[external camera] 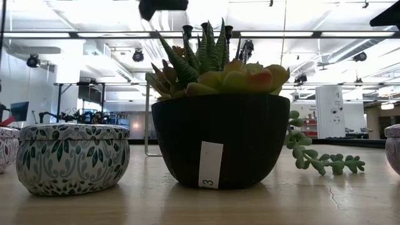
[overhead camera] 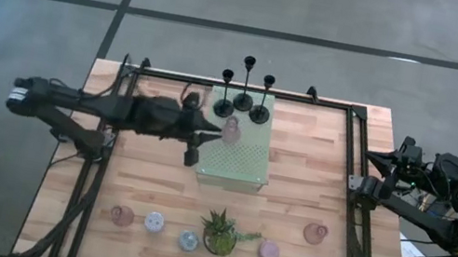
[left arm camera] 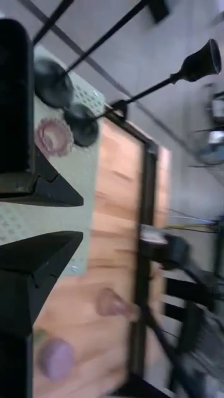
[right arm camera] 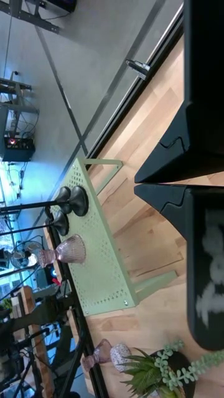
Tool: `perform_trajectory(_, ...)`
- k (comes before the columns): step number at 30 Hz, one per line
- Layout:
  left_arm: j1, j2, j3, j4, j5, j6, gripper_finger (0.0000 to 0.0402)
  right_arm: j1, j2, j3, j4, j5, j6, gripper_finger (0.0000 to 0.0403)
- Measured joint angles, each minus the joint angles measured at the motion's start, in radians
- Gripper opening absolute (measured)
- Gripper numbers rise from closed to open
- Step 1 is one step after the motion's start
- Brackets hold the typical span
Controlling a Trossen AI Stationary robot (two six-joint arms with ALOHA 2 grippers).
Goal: Pick & Place candle stick holders
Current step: Put the top pink candle holder on the shelf
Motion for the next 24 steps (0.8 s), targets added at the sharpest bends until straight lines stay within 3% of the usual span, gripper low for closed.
perform_trajectory(5, 0.000, -0.050, -0.264, 0.255, -0.009, -0.033, 0.0078, 0.000, 0.000, 0.000, 0.000, 0.000, 0.000, 0.0008)
perform_trajectory(10, 0.006, -0.034, -0.394, 0.425, -0.031, -0.090, 0.0086, 0.000, 0.000, 0.000, 0.000, 0.000, 0.000, 0.0008)
perform_trajectory(19, 0.078, 0.056, -0.406, 0.566, -0.082, -0.079, 0.0198, 0.000, 0.000, 0.000, 0.000, 0.000, 0.000, 0.0008)
perform_trajectory(24, 0.096, 0.130, -0.356, 0.582, -0.101, -0.080, 0.0209, 0.000, 0.000, 0.000, 0.000, 0.000, 0.000, 0.0008)
